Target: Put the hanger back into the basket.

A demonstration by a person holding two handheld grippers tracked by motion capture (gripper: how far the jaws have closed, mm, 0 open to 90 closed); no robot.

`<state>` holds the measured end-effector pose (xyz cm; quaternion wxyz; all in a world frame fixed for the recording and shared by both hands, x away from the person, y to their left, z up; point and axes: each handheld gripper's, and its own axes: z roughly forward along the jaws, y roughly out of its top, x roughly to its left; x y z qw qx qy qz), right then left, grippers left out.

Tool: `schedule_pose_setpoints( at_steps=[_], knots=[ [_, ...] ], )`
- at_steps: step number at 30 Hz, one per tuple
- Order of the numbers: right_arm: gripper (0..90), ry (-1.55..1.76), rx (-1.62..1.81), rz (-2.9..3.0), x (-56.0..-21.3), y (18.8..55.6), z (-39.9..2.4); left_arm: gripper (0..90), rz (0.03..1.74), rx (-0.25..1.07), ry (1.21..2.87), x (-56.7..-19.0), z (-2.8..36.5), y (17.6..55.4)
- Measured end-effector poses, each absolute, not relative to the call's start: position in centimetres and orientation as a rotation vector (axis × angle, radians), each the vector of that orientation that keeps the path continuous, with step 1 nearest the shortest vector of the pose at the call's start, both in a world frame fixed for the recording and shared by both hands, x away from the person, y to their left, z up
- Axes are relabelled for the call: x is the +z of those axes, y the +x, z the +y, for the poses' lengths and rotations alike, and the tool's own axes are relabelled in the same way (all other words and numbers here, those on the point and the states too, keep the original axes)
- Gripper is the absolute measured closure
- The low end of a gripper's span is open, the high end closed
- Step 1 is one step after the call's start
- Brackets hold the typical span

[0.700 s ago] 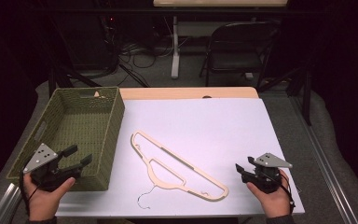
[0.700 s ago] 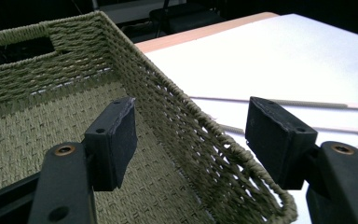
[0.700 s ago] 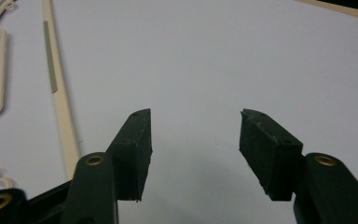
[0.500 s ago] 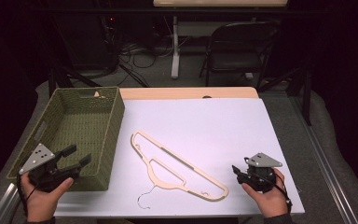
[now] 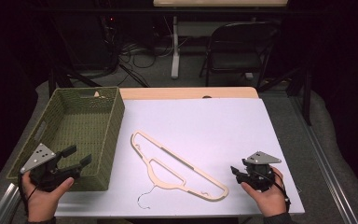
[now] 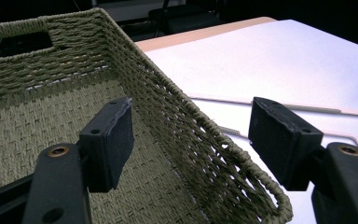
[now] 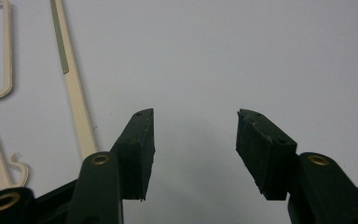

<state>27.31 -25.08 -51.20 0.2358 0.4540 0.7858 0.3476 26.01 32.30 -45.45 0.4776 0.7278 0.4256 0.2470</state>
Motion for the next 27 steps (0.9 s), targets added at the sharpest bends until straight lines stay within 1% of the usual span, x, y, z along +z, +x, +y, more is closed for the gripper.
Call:
schedule_pose_setpoints(
  at_steps=[7,10,13,15,18,21,27],
  knots=[
    [46.8,1.247,0.953,2.161,-51.3,27.5,-25.0,29.5,1.041,0.605,1.783,-45.5,32.3,26.0],
    [48.7,1.256,0.934,2.205,-50.7,27.9,-24.6,28.4,1.037,0.600,1.786,-45.4,32.3,26.0],
    [49.3,1.234,0.915,2.253,-49.2,28.6,-24.0,28.2,1.033,0.593,1.782,-45.2,32.3,25.9],
    [49.3,1.218,0.858,2.311,-47.6,29.1,-23.5,27.9,1.039,0.585,1.779,-45.2,32.4,25.9],
    [48.4,1.212,0.882,2.339,-45.3,30.1,-22.4,27.9,1.050,0.559,1.777,-45.2,32.5,26.0],
    [48.0,1.199,0.853,2.382,-43.6,31.1,-21.3,27.9,1.057,0.549,1.775,-45.2,32.5,26.0],
    [47.7,1.155,0.797,2.447,-41.4,32.8,-18.8,27.9,1.060,0.530,1.759,-45.2,32.7,25.9]
  ],
)
